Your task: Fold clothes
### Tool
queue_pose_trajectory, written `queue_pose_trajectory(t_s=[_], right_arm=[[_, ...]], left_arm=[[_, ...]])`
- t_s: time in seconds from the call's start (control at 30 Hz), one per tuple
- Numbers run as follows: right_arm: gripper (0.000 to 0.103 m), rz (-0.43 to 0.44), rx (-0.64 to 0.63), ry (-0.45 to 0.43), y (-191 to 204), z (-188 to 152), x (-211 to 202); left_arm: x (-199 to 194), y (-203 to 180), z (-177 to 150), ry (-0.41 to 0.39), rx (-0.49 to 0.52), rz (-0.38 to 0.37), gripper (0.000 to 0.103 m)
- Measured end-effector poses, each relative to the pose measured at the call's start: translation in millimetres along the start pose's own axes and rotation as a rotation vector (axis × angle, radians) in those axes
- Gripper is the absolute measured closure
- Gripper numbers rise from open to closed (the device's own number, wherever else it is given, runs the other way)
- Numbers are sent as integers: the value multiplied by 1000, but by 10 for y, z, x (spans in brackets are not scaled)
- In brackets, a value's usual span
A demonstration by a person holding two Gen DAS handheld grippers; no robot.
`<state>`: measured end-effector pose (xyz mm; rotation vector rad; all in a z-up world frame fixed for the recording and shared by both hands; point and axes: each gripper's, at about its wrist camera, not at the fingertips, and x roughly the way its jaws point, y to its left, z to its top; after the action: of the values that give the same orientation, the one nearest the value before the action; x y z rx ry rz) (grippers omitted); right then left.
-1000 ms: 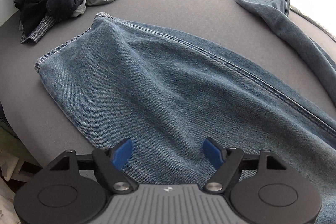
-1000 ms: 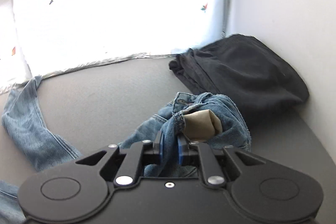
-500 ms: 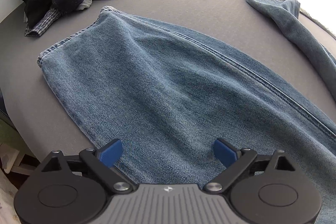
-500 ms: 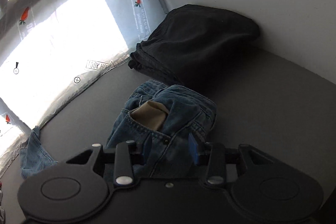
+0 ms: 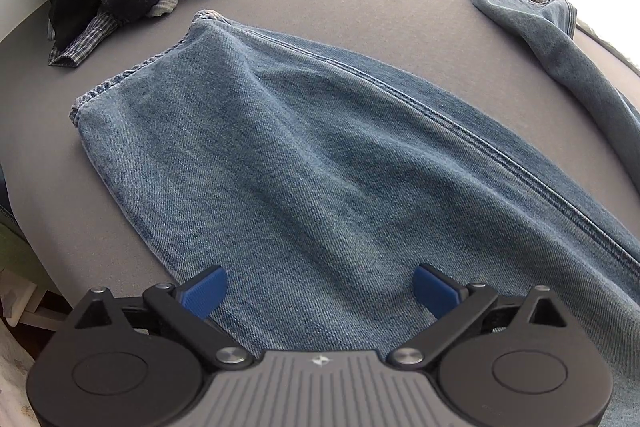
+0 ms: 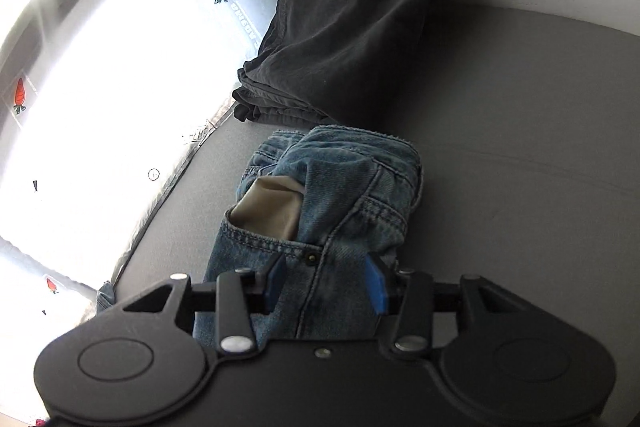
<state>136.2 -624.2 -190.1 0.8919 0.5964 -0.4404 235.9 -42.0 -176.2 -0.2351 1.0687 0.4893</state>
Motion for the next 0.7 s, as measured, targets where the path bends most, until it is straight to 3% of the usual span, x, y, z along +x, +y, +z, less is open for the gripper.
queue_pose_trajectory(t_s=[0.2, 0.33, 0.4, 0.53, 0.7], right_arm=[[57, -55, -81, 56, 158, 12, 237], [81, -53, -144, 43, 274, 15, 247], [86, -53, -174, 35, 332, 16, 249], [89, -69, -150, -38, 345, 34, -47], [91, -111, -68, -145, 205, 92, -709]], left_arm=[[9, -3, 18, 5, 3, -1, 2], [22, 6, 28, 8, 7, -5, 0], [26, 11, 35, 10, 9, -8, 0], [31, 19, 46, 12, 14, -13, 0], [26, 11, 57, 21, 25, -16, 0]])
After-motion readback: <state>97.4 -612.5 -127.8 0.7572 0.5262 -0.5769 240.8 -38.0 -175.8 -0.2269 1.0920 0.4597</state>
